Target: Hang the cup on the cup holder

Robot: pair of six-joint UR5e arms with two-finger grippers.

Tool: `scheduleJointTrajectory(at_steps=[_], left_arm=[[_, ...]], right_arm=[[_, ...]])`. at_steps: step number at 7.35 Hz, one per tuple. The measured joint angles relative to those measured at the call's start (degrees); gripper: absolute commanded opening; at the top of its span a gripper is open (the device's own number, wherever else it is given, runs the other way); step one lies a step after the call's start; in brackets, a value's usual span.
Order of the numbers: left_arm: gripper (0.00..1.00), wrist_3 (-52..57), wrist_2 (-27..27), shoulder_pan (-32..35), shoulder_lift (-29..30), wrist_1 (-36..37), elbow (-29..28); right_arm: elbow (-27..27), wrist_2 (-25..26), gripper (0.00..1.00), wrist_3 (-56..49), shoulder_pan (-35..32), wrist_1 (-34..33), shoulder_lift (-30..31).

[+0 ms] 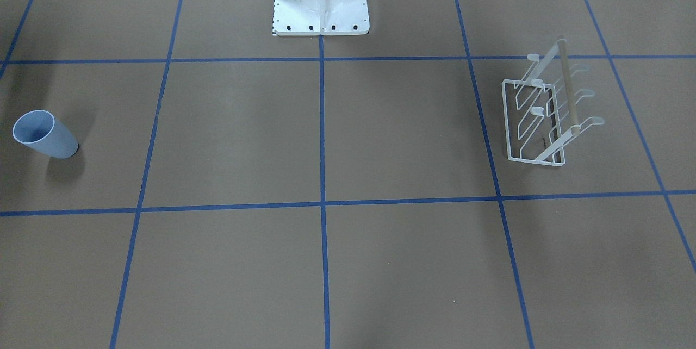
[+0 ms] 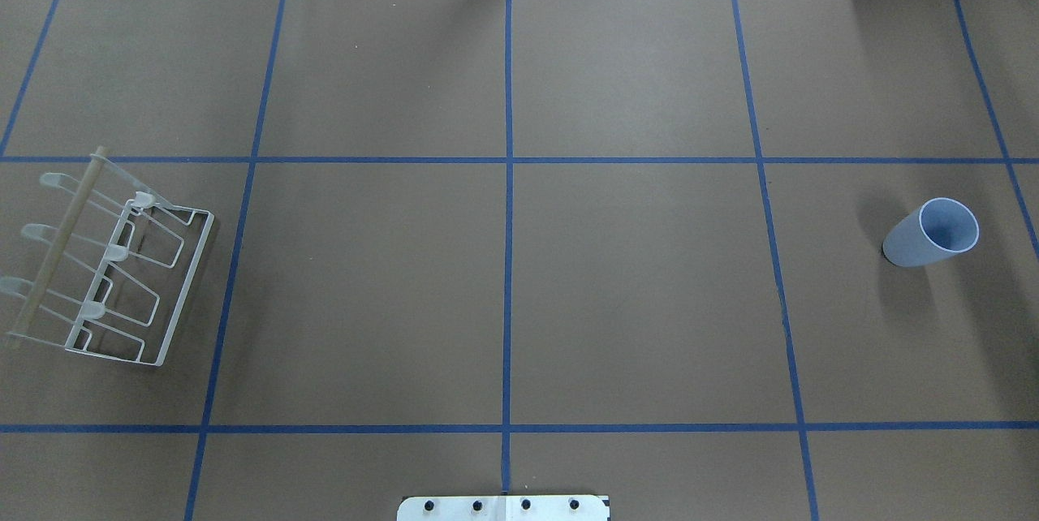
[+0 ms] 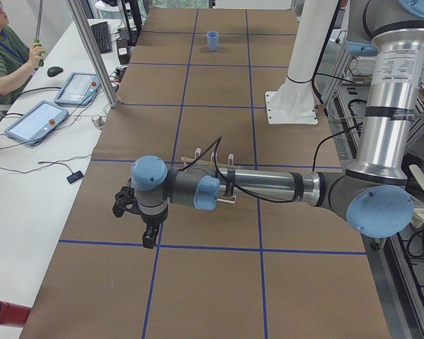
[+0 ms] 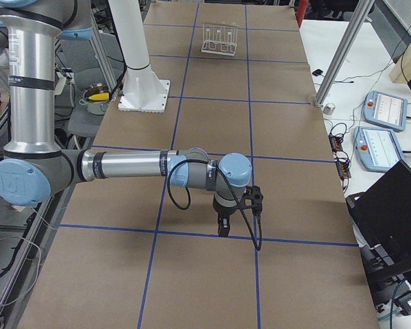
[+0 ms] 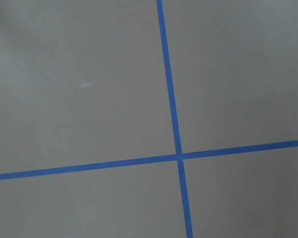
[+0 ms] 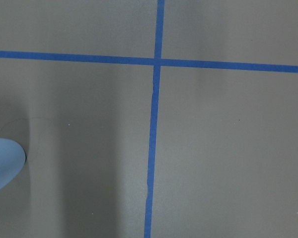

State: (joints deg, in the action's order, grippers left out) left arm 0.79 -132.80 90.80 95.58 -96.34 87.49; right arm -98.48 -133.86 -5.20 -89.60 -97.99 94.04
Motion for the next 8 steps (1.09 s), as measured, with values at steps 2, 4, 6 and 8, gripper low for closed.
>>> scheduleJointTrajectory(at_steps=[2, 4, 6, 8], left_arm=[[0.99, 0.0, 0.0, 0.0, -0.5, 0.0, 0.0], [0.99, -0.1, 0.0, 0.0, -0.8, -0.1, 0.1], [0.99, -0.4, 0.0, 0.1, -0.9, 0.0, 0.2], [0.99, -0.4, -0.2, 0.0, -1.0, 0.0, 0.0]], right_arm=[[0.0, 0.0, 1.0, 0.0, 0.0, 0.2, 0.0], [-0.1, 0.0, 1.0, 0.0, -0.1, 0.2, -0.1], [-0.6, 0.0, 1.0, 0.1, -0.1, 0.3, -0.2], [-1.4, 0.0, 1.0, 0.2, 0.0, 0.6, -0.8]])
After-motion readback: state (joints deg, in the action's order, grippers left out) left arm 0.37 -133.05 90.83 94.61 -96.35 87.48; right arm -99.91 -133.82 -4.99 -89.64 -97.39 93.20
